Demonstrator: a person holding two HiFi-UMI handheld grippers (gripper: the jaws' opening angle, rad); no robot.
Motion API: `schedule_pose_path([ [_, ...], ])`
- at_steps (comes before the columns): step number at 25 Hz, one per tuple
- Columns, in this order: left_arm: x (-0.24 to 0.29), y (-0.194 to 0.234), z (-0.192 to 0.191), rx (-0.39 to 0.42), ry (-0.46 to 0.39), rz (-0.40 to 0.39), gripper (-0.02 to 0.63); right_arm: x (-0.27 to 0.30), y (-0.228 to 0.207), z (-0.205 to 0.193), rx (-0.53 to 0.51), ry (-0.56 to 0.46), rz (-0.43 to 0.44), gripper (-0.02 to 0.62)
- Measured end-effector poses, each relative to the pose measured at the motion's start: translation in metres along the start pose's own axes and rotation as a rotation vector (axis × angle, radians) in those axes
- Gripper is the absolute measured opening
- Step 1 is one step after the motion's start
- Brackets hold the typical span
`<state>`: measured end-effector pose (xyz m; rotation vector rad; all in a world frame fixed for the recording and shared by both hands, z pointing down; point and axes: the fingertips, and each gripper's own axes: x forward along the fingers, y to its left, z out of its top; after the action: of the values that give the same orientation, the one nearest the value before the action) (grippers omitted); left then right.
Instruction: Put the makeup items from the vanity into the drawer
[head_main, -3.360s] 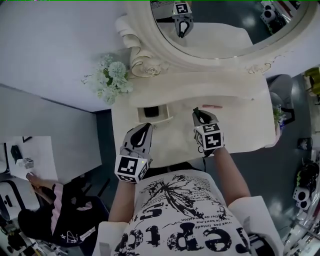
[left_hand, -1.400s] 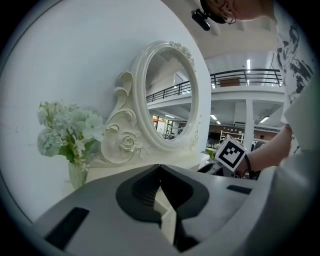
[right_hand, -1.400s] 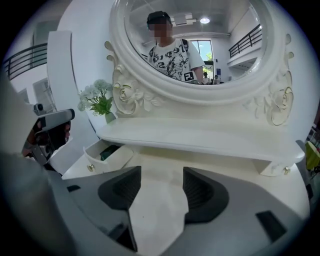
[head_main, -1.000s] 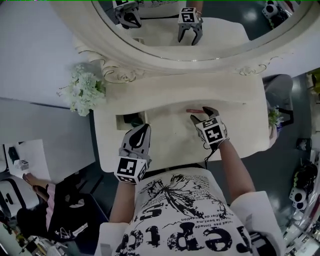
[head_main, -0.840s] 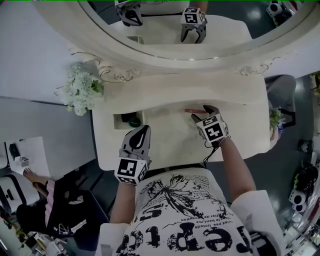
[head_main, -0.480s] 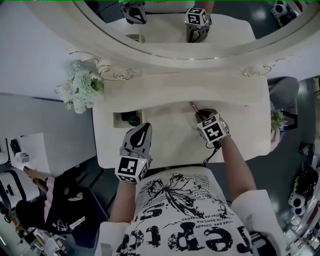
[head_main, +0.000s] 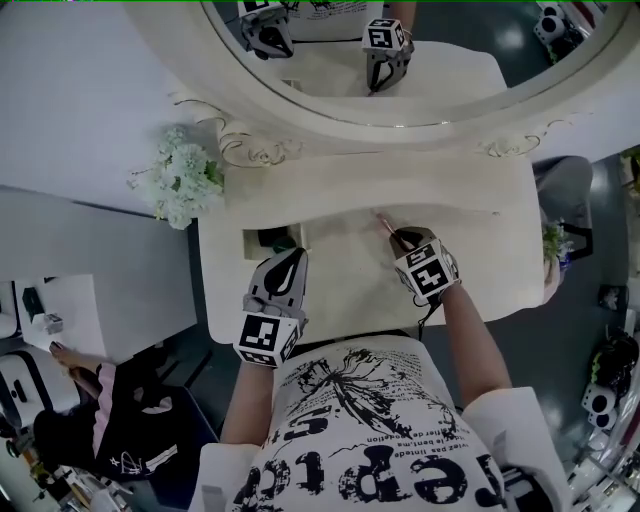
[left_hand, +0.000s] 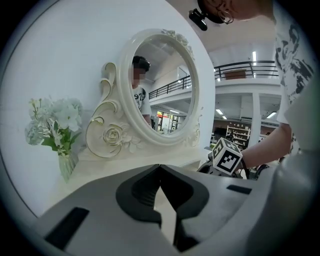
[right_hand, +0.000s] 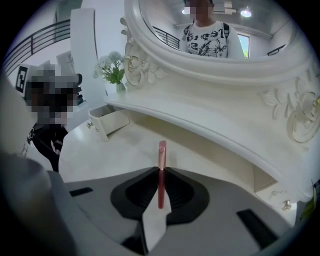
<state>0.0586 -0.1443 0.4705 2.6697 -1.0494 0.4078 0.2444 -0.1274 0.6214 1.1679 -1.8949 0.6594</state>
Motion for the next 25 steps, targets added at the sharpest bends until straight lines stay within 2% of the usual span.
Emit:
schedule_pose_path([
  [11, -0.058, 0.052, 0.009, 0.010, -0.049, 0.023, 0.020, -0.013, 0.091, 0.093, -0.121, -0.156, 0.069, 0.055],
  [17, -0.093, 0.089, 0.011, 0.000, -0.078, 0.082, 0.019, 0.001, 0.143, 0.132, -0.204, -0.170, 0.125, 0.055],
  [25, -0.127, 0.133, 0.000, -0.031, -0.075, 0.152, 0.020, 0.028, 0.200, 0.161, -0.303, -0.132, 0.211, 0.055],
])
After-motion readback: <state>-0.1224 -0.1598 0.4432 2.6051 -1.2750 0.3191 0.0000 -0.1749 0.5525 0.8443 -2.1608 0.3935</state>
